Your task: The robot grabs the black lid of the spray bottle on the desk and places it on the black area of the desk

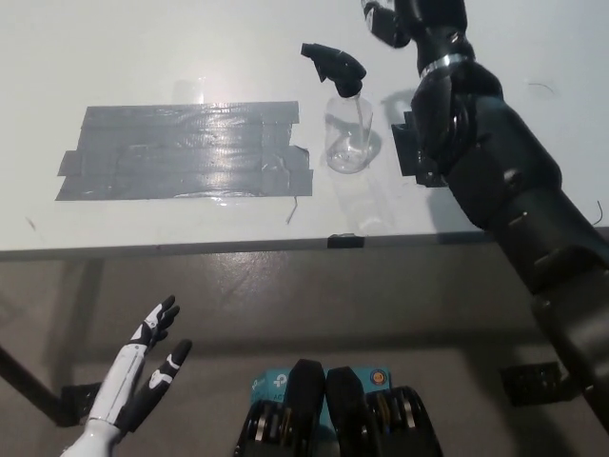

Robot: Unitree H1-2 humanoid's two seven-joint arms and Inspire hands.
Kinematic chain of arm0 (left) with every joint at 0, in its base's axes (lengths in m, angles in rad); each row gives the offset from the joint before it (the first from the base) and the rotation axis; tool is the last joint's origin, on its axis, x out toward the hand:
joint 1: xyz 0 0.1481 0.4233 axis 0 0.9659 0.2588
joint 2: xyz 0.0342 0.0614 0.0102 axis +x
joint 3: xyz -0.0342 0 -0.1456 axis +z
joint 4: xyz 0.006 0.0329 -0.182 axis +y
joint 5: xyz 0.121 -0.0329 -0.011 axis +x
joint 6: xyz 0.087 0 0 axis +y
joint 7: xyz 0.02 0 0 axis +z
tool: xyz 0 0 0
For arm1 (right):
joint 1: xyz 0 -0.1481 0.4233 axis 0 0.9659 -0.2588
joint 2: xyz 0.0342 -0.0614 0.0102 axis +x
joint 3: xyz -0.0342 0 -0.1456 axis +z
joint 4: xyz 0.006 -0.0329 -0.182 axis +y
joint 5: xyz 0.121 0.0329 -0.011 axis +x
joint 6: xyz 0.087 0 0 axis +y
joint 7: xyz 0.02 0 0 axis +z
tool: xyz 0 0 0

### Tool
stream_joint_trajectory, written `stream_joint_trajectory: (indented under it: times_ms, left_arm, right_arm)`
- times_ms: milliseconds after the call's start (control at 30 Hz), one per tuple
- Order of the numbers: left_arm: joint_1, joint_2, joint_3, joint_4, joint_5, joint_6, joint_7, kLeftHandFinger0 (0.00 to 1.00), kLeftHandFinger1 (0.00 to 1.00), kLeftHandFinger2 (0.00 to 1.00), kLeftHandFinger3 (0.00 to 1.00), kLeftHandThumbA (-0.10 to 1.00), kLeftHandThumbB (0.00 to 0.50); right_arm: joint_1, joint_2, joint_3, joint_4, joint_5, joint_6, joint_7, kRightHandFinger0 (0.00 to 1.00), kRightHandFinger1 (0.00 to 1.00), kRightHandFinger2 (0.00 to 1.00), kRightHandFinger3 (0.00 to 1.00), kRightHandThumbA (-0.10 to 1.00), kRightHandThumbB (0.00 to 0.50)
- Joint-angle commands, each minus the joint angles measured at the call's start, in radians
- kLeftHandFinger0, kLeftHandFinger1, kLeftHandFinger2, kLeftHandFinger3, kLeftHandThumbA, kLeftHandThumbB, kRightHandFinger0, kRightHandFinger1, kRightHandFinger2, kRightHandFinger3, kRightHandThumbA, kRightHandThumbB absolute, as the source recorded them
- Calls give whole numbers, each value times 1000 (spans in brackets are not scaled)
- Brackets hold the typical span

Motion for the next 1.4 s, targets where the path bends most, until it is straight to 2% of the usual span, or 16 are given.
stream_joint_trajectory:
  times_ms: [0,33,67,100,133,167,200,233,300,400,467,767,900,967,1200,1367]
  left_arm:
    - [-13,18,2,-18,-4,-12,-6,1000,1000,1000,1000,914,186]
    - [-13,18,3,-19,-7,-11,-6,1000,1000,1000,1000,913,185]
    - [-13,18,1,-17,-2,-13,-4,1000,1000,1000,1000,913,183]
    - [-13,19,1,-17,1,-15,-3,1000,1000,1000,1000,914,182]
    - [-13,20,-1,-14,2,-22,-4,1000,1000,1000,1000,913,175]
    - [-18,22,-2,-13,2,-22,-6,1000,1000,1000,1000,913,174]
    - [-20,22,-3,-11,2,-21,-5,1000,1000,1000,1000,915,186]
    - [-20,19,-6,-14,14,-13,-2,1000,1000,1000,1000,927,200]
    - [-20,21,-6,-20,14,-9,-2,1000,1000,1000,1000,924,190]
    - [-26,22,-5,-23,8,-3,-7,1000,1000,1000,1000,906,179]
    - [-28,21,-6,-28,6,7,-10,1000,1000,1000,1000,901,180]
    - [-31,20,-7,-20,2,-7,-5,1000,1000,1000,1000,888,183]
    - [-34,19,-10,-15,2,-16,-5,1000,1000,1000,1000,901,192]
    - [-35,23,-13,-21,17,-12,-3,1000,1000,1000,1000,928,198]
    - [-45,26,-18,-24,18,-10,-7,1000,1000,1000,1000,930,199]
    - [-43,25,-18,-25,10,-12,-10,1000,1000,1000,1000,916,197]
  right_arm:
    - [-86,-25,-10,-45,38,-37,2,172,197,260,225,561,227]
    - [-88,-29,-2,-46,39,-41,25,222,213,263,232,563,240]
    - [-81,-36,3,-84,49,-12,104,694,643,677,659,636,295]
    - [-77,-38,2,-103,54,-1,131,830,693,690,762,649,289]
    - [-60,-43,5,-174,71,30,221,1000,990,1000,1000,704,323]
    - [-51,-46,0,-209,85,44,258,1000,1000,1000,1000,714,320]
    - [-37,-41,-10,-257,104,85,304,1000,1000,1000,1000,788,341]
    - [-26,-34,-20,-307,130,154,375,1000,1000,1000,1000,913,358]
    - [-11,-19,-40,-353,174,178,415,1000,1000,1000,1000,951,394]
    - [-8,-4,-37,-380,187,225,469,1000,1000,1000,1000,1000,484]
    - [-9,5,-33,-388,188,267,503,1000,1000,1000,1000,1000,497]
    - [-62,55,79,-219,56,380,514,1000,1000,1000,1000,1000,500]
    - [-88,67,115,-128,52,399,500,1000,1000,1000,1000,1000,500]
    - [-106,79,123,-61,60,392,476,1000,1000,1000,1000,959,500]
    - [-141,87,153,33,52,380,438,1000,1000,1000,1000,926,500]
    - [-151,93,169,74,55,379,426,1000,1000,1000,1000,942,500]
